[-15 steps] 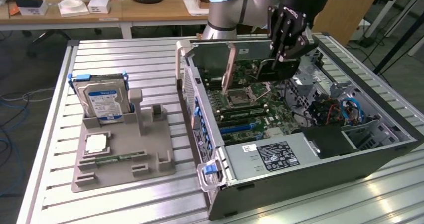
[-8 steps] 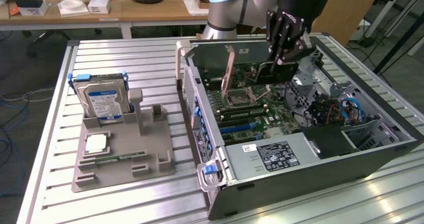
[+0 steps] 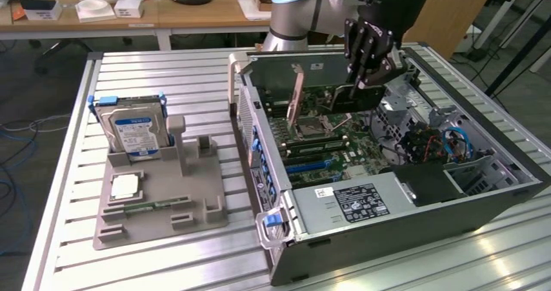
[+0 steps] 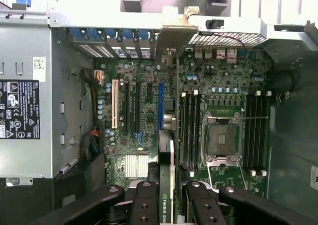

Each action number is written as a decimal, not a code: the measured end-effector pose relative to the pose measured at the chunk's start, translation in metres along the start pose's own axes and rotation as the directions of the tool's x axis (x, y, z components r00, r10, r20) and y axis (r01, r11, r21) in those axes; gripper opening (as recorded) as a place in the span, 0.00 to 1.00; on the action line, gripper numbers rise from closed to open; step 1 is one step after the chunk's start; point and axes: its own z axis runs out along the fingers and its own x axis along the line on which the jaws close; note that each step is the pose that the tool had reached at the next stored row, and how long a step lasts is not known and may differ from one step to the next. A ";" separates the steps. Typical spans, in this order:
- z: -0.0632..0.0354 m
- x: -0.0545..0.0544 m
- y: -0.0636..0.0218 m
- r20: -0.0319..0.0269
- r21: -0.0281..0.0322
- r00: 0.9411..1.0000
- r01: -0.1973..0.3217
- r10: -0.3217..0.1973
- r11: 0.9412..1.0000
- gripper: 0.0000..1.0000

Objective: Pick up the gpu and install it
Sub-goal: 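Insert the gpu into the slot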

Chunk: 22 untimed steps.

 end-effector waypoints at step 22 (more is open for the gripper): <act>0.0206 0.000 -0.0004 0.000 0.000 1.000 -0.001 0.001 1.000 0.26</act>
